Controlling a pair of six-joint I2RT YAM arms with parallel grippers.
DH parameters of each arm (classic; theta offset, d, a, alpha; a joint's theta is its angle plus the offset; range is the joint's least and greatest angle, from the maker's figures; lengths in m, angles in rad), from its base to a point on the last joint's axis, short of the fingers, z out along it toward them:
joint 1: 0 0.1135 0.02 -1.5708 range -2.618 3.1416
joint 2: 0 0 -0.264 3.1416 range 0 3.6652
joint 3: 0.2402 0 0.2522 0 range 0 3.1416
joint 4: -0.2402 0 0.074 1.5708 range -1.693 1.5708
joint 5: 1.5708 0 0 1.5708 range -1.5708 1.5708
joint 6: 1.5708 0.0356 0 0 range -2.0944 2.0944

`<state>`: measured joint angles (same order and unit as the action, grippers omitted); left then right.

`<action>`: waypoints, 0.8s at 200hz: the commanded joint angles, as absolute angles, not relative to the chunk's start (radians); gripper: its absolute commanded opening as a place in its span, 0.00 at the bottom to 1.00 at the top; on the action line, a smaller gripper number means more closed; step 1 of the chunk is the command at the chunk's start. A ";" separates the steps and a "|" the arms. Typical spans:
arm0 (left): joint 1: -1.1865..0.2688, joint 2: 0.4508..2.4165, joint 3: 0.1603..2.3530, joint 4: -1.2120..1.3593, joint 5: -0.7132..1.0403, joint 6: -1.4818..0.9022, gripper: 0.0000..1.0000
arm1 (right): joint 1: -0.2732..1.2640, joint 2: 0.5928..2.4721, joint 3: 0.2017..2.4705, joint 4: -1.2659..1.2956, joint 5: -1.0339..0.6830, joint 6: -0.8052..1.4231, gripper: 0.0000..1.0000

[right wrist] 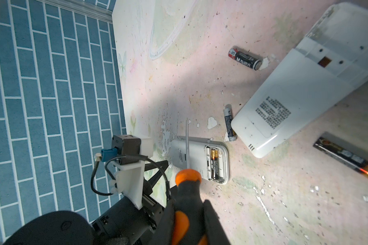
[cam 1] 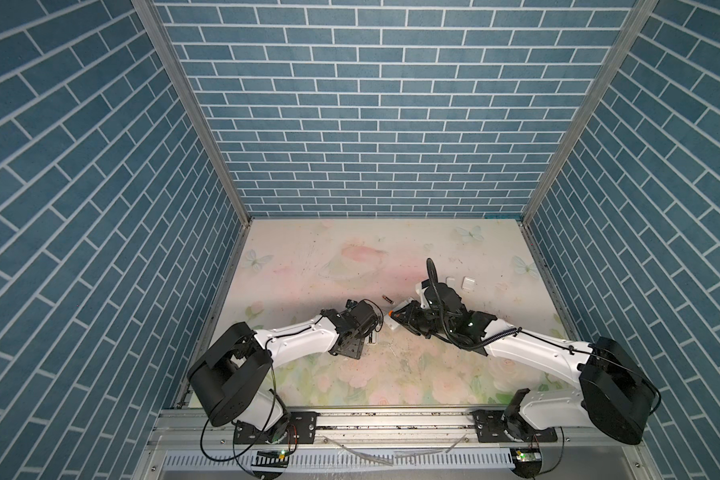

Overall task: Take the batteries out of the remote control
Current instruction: 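Rotate the remote with the left gripper while the right gripper repositions the screwdriver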

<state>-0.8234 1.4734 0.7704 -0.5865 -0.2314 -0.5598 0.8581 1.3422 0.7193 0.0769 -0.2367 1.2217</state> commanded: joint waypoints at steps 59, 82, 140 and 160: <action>-0.791 1.263 0.819 -0.613 -0.104 -0.527 0.84 | 0.835 1.262 0.744 -0.058 -0.261 1.121 0.00; -0.748 1.242 0.804 -0.549 -0.021 -0.530 0.84 | 0.829 1.243 0.744 -0.091 -0.284 1.101 0.00; -0.594 1.244 0.722 -0.356 0.185 -0.530 0.83 | 0.825 1.232 0.724 -0.120 -0.330 1.081 0.00; -0.571 1.268 0.721 -0.333 0.213 -0.504 0.82 | 0.825 1.236 0.716 -0.111 -0.337 1.081 0.00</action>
